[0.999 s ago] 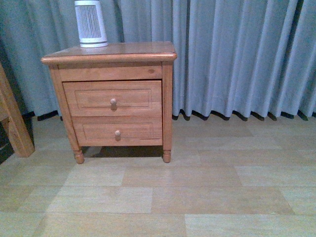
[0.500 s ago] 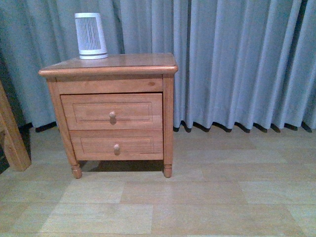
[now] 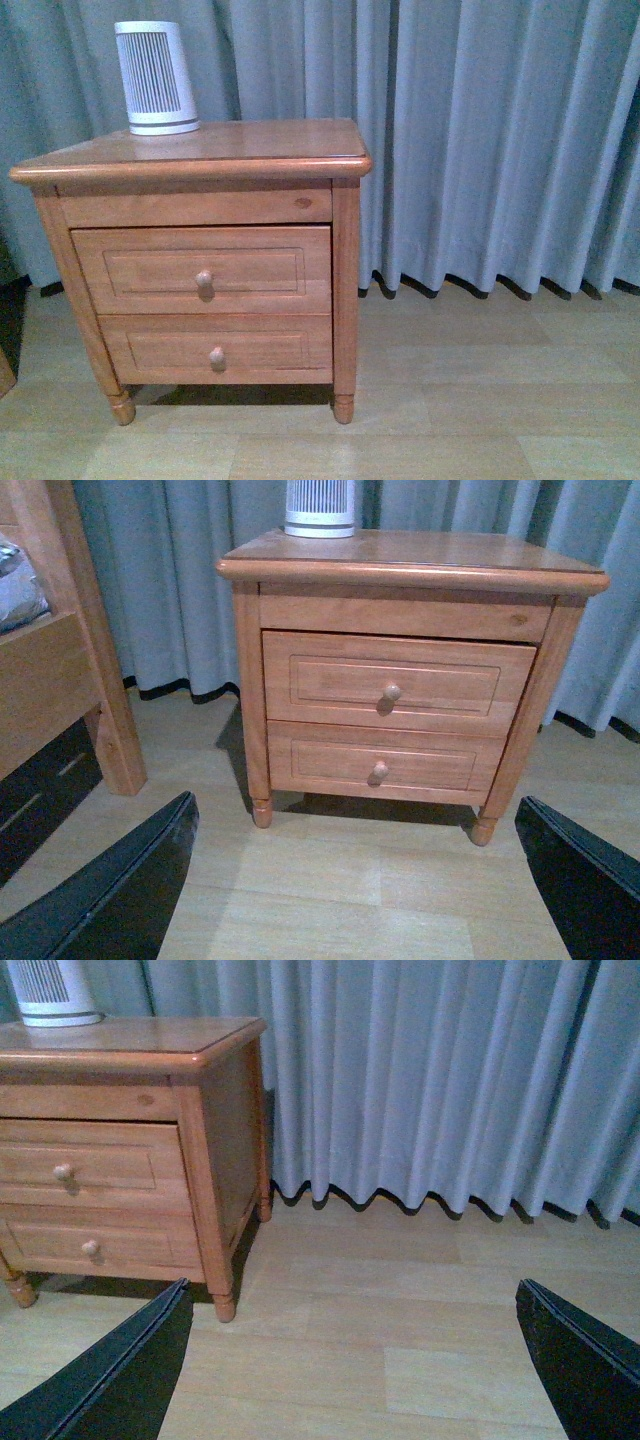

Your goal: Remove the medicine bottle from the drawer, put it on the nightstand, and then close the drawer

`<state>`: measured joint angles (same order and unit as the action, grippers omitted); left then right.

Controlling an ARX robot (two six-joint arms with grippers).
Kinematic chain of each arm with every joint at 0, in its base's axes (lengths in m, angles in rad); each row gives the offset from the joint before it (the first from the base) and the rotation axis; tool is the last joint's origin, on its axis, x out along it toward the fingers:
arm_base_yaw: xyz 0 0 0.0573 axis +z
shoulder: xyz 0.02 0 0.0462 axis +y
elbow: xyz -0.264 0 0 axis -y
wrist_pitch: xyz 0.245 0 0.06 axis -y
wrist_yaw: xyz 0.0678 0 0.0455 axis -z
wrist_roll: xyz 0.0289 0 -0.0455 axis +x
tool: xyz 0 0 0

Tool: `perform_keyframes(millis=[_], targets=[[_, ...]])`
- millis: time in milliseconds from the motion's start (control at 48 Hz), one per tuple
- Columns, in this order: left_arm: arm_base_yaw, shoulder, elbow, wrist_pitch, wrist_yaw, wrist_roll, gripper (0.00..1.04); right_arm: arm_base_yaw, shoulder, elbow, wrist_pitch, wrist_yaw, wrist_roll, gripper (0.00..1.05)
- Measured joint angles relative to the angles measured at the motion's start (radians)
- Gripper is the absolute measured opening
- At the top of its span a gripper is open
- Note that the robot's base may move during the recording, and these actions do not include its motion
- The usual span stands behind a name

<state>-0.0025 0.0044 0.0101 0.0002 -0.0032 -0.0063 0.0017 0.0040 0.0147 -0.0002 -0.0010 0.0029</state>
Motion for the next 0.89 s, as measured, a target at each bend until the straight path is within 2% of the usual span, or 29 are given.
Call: perform_keyframes(millis=[583, 624, 645, 687, 708, 749, 895], targets=[[0.0, 0.0, 0.0, 0.0, 0.003, 0.0, 0.98, 0.0, 0.001, 0.0, 0.0, 0.001, 0.0, 0.98], [0.008, 0.014, 0.01, -0.032, 0.031, -0.023, 0.98, 0.0, 0.001, 0.0, 0.0, 0.001, 0.0, 0.98], [0.02, 0.052, 0.043, -0.118, 0.086, -0.065, 0.98, 0.0, 0.001, 0.0, 0.0, 0.0, 0.0, 0.98], [0.031, 0.156, 0.095, -0.22, 0.134, -0.13, 0.98, 0.0, 0.001, 0.0, 0.0, 0.0, 0.0, 0.98], [0.031, 0.217, 0.111, -0.223, 0.14, -0.163, 0.98, 0.0, 0.001, 0.0, 0.0, 0.0, 0.0, 0.98], [0.03, 0.291, 0.129, -0.193, 0.148, -0.193, 0.98, 0.0, 0.001, 0.0, 0.0, 0.001, 0.0, 0.98], [-0.019, 0.591, 0.246, 0.099, 0.116, -0.205, 0.98, 0.0, 0.001, 0.0, 0.0, 0.001, 0.0, 0.98]])
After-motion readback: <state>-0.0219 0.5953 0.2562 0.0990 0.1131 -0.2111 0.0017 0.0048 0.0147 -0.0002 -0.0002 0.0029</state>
